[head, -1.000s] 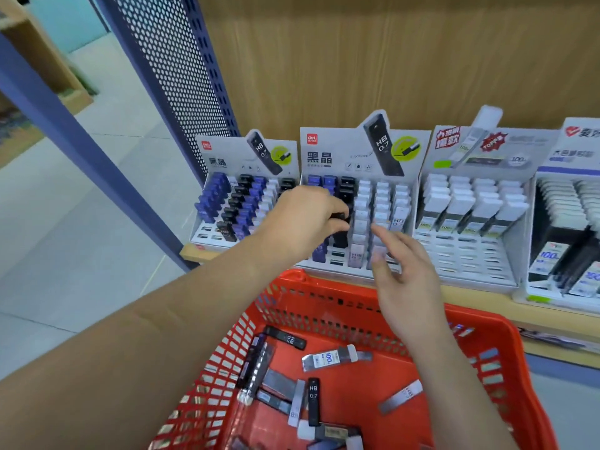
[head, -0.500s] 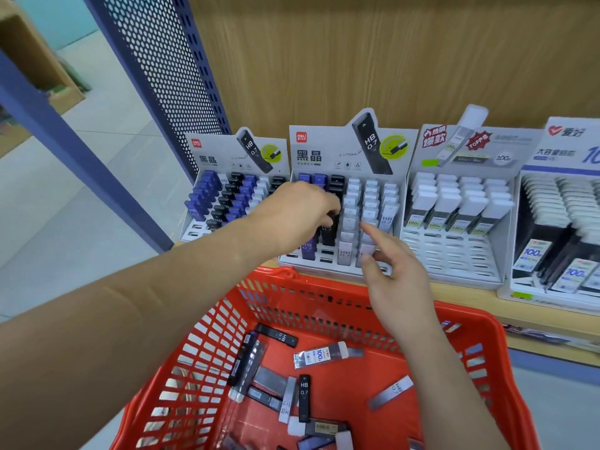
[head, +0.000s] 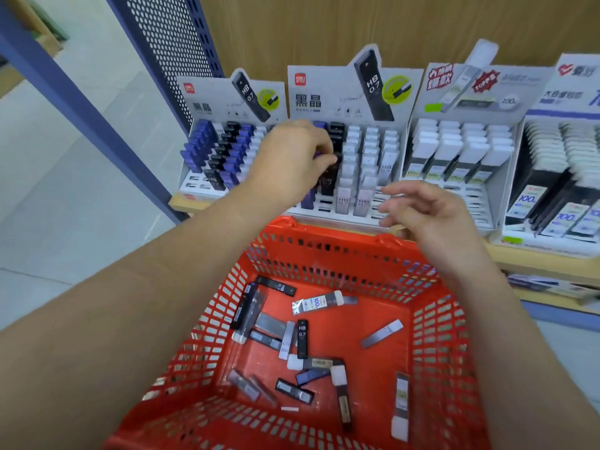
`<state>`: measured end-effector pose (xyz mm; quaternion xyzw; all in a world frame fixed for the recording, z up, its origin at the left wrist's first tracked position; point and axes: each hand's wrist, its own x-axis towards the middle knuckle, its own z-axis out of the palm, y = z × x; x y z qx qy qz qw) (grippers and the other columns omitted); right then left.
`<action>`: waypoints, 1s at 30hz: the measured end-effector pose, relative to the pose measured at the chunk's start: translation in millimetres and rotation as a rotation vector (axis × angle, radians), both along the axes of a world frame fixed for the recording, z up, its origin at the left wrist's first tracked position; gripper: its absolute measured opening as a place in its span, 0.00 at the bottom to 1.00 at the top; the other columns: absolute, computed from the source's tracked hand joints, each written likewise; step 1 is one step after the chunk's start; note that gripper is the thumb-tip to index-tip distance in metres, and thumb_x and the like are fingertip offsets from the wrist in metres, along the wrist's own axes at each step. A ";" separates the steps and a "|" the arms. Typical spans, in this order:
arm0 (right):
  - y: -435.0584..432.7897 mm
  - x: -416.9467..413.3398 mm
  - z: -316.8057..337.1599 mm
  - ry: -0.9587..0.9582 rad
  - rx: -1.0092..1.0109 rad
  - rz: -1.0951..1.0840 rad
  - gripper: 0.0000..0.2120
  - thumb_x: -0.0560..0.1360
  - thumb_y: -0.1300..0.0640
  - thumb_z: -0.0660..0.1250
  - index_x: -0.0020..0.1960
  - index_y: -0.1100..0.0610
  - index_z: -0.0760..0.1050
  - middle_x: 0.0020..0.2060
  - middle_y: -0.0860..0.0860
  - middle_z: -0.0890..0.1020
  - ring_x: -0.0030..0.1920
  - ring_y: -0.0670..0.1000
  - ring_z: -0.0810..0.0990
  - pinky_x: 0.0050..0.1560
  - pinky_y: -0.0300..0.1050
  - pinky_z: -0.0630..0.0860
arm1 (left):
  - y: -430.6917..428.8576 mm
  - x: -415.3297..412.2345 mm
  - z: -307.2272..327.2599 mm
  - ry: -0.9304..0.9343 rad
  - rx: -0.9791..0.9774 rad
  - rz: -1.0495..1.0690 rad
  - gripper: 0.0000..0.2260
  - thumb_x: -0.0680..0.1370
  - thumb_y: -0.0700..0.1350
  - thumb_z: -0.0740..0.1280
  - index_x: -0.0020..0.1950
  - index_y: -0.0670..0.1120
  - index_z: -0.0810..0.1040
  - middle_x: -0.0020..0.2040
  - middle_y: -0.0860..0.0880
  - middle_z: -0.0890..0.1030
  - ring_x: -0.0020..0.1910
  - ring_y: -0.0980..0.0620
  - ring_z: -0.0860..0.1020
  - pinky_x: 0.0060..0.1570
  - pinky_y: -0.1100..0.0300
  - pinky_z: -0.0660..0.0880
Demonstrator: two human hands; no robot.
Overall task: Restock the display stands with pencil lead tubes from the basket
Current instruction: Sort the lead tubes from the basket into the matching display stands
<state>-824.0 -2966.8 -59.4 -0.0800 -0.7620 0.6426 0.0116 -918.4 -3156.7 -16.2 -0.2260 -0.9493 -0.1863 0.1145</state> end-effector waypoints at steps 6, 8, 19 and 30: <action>-13.4 16.2 -46.9 -0.340 0.365 0.497 0.07 0.77 0.63 0.69 0.49 0.51 0.79 0.37 0.47 0.82 0.38 0.46 0.80 0.43 0.40 0.75 | -41.5 80.8 -79.5 -0.262 0.185 0.307 0.12 0.78 0.51 0.65 0.39 0.46 0.79 0.33 0.50 0.79 0.37 0.47 0.78 0.38 0.56 0.71; -27.7 29.3 -85.1 -0.431 0.463 0.510 0.07 0.77 0.62 0.69 0.53 0.54 0.80 0.38 0.47 0.80 0.39 0.48 0.79 0.46 0.45 0.76 | -49.9 103.4 -127.4 -0.551 0.018 0.311 0.15 0.78 0.52 0.64 0.37 0.44 0.77 0.37 0.43 0.81 0.42 0.41 0.80 0.40 0.54 0.72; -85.9 141.3 -208.9 -0.670 0.925 0.587 0.39 0.72 0.44 0.73 0.77 0.40 0.56 0.73 0.57 0.57 0.70 0.61 0.64 0.68 0.48 0.66 | -32.5 163.1 -257.2 -0.890 -0.221 0.457 0.32 0.71 0.61 0.70 0.65 0.44 0.61 0.65 0.42 0.66 0.66 0.41 0.66 0.59 0.47 0.71; -84.2 127.8 -244.6 -0.396 0.752 0.414 0.13 0.72 0.56 0.73 0.56 0.49 0.82 0.52 0.48 0.76 0.56 0.54 0.75 0.55 0.45 0.72 | -62.0 151.2 -270.7 -0.975 0.169 0.424 0.13 0.70 0.45 0.74 0.52 0.50 0.77 0.47 0.48 0.80 0.45 0.48 0.81 0.45 0.58 0.76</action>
